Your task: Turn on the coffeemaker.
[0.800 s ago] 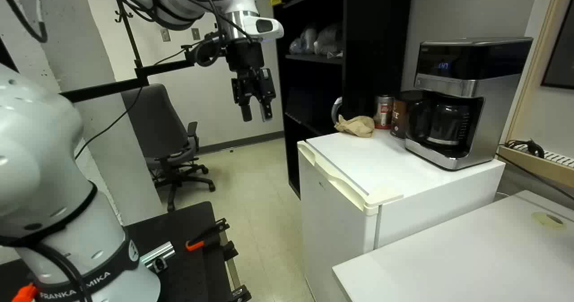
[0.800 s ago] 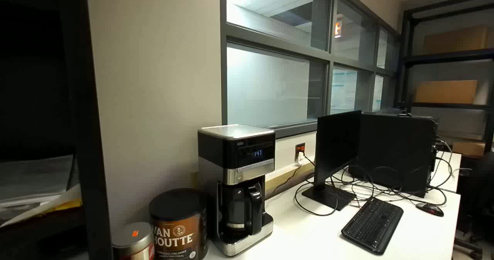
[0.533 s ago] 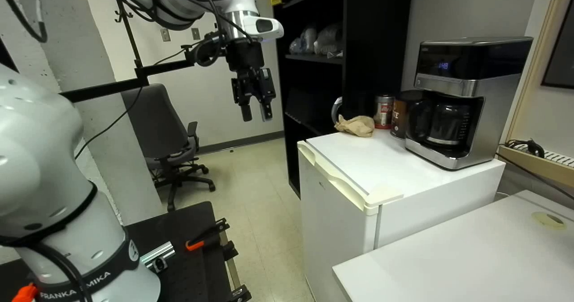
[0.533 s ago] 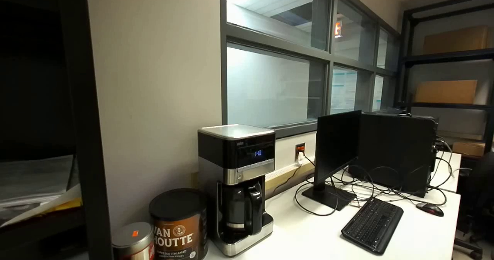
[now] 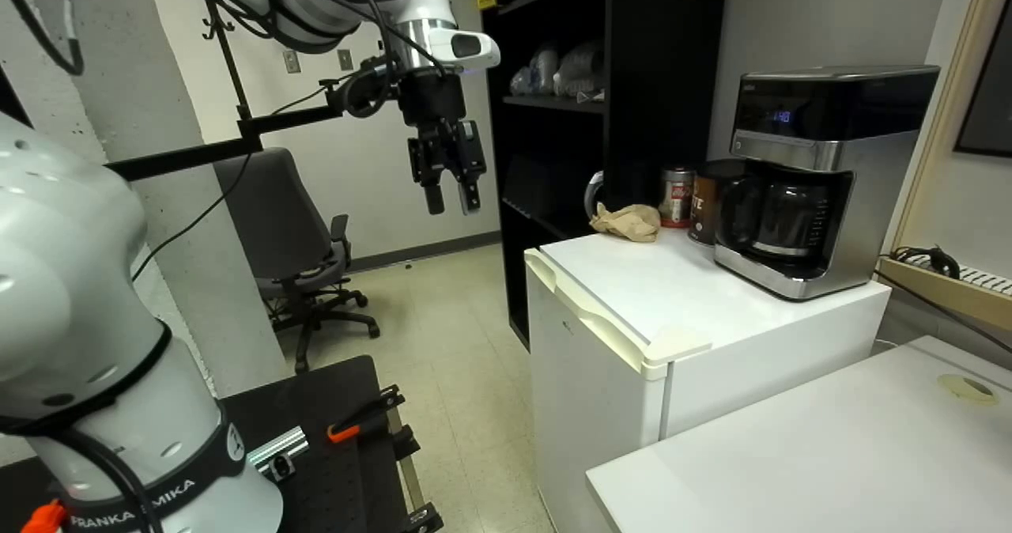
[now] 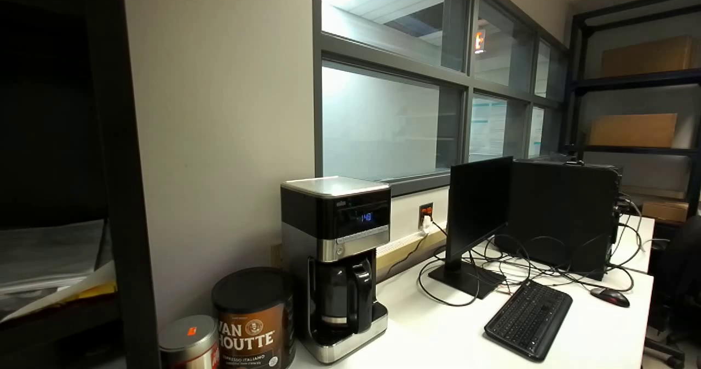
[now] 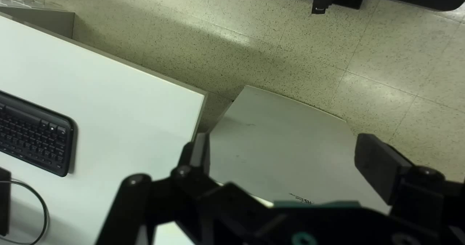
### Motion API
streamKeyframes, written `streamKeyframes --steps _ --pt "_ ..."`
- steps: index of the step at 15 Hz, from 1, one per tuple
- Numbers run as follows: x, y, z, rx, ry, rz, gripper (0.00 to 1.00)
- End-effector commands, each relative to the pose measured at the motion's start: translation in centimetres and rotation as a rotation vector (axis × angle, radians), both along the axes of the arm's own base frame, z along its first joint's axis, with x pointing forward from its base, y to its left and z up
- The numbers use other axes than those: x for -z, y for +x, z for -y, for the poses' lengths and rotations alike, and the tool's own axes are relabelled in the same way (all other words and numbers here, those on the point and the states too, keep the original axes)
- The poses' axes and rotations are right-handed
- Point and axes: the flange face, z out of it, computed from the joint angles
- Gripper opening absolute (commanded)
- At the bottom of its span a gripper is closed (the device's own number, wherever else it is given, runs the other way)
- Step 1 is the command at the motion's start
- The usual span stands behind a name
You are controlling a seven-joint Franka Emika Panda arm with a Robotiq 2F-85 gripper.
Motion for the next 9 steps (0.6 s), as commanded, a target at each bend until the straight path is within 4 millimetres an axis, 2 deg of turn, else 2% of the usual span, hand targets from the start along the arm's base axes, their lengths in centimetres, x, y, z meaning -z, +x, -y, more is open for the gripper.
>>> streamKeyframes --steps 1,5,9 --pt "0.0 0.0 0.0 0.0 0.0 -0.001 1.0" --pt "-0.3 0.7 0.0 -0.016 -0.02 0.037 1.0" --pt "-1.7 3.7 0.6 -0.056 -0.066 0.175 1.0"
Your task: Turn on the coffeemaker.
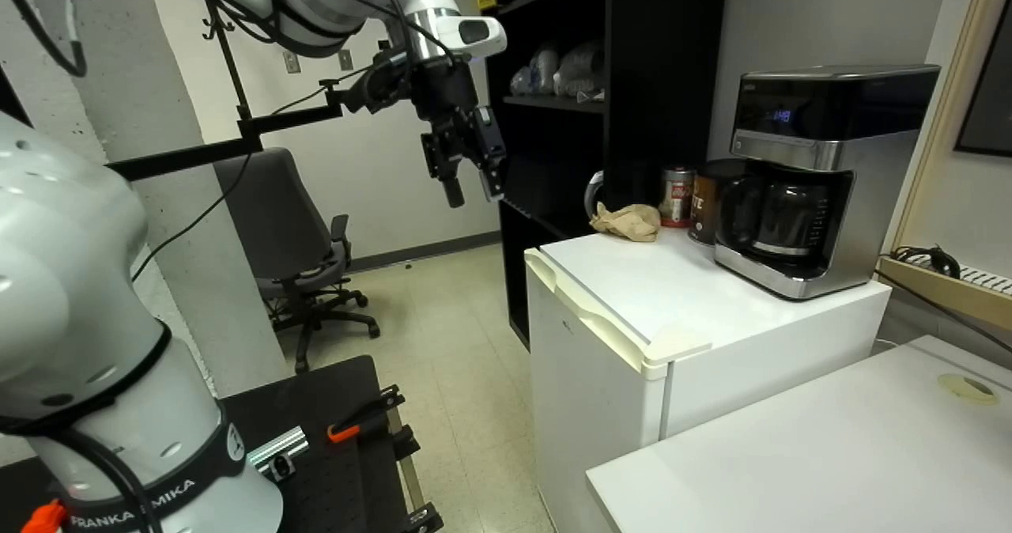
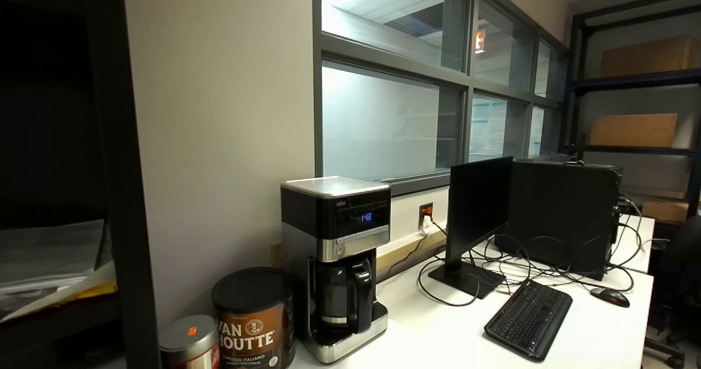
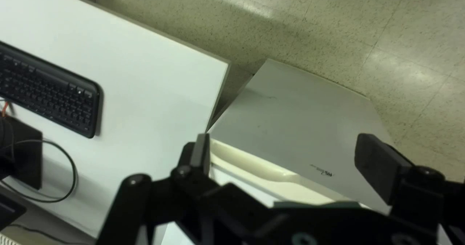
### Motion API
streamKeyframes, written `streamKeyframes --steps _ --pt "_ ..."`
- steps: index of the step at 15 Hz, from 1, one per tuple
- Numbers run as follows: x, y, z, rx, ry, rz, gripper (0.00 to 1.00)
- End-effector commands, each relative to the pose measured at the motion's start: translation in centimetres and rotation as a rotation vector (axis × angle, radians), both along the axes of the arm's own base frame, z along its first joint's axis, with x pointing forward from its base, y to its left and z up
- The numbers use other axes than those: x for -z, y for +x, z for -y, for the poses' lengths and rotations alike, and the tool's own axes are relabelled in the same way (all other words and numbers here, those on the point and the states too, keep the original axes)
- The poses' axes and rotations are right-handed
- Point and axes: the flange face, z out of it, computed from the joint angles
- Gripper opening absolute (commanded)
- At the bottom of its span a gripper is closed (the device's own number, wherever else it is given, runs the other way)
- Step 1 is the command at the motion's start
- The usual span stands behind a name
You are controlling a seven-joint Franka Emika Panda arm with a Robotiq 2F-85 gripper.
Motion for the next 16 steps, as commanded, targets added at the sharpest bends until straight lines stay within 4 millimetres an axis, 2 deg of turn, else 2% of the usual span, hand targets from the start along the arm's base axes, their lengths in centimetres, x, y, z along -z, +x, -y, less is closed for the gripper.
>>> streamKeyframes --steps 1,4,8,9,10,14,16 --pt "-1.1 3.4 0.5 -0.026 -0.031 0.127 1.0" --pt "-1.6 6.3 0.9 -0.08 -0.046 0.246 1.0" --pt "-1.2 10.9 2.2 -0.134 -0.05 0.397 1.0" --pt "-1.0 12.2 2.5 -0.138 -0.047 0.427 0.75" --pt "-0.9 13.2 2.8 -0.146 -0.047 0.451 0.74" --pt "-0.2 17.4 3.5 -0.146 -0.02 0.532 0.43" --pt "0.1 19.1 3.2 -0.152 -0.019 0.565 0.28"
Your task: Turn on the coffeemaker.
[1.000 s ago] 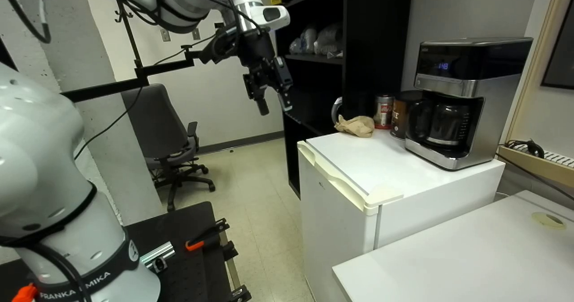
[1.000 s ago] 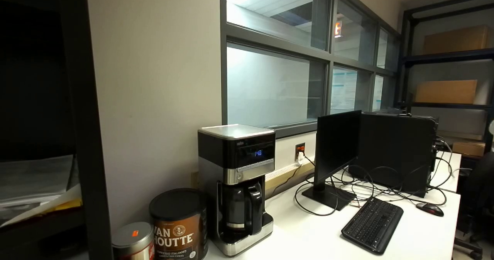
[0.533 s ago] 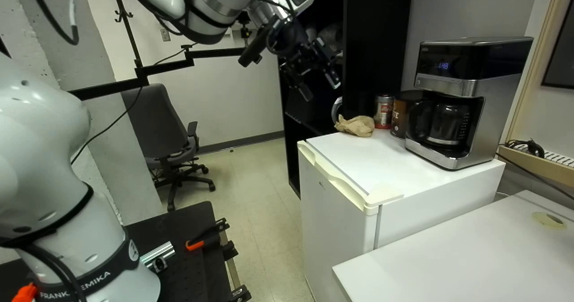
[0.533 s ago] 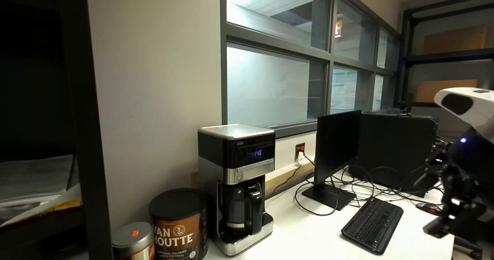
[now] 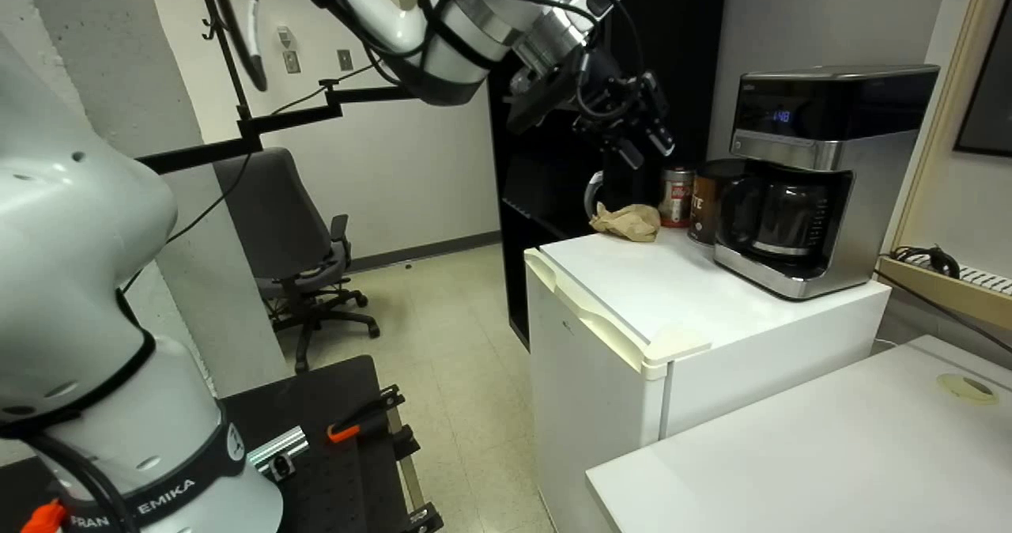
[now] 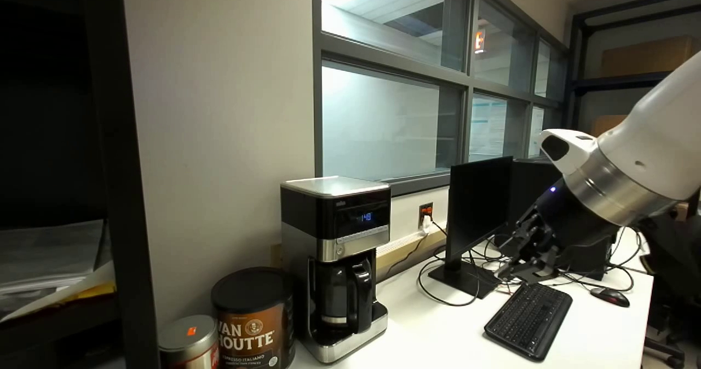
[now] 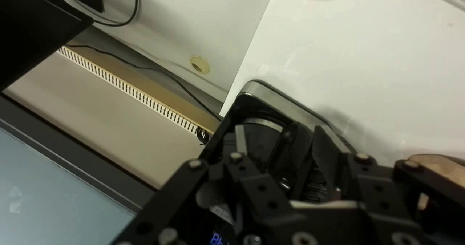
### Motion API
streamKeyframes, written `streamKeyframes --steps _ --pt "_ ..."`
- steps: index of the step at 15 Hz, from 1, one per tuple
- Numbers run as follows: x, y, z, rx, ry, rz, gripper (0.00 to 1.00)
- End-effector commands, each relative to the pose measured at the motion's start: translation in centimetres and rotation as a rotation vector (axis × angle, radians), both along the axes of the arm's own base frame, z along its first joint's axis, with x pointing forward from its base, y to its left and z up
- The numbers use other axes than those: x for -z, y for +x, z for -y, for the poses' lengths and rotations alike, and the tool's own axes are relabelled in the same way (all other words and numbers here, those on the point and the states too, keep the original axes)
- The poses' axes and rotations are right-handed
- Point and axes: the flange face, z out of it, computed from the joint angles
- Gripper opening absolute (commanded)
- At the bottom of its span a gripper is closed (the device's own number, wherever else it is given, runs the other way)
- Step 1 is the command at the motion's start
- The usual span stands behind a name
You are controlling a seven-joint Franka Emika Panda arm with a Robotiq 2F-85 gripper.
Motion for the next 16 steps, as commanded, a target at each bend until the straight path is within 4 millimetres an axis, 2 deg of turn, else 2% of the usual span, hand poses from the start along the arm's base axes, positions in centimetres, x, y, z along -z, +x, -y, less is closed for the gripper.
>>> streamKeyframes --steps 1,4,10,16 --pt "0.5 4.1 -1.1 -0.02 0.018 0.066 0.19" --pt "1.0 6.1 -2.3 -0.052 -0.018 0.122 0.01" --pt "1.9 10.6 -4.8 -0.13 -0.124 0.278 0.0" --pt "5.2 14.8 -6.5 -0.163 -0.213 0.389 0.0"
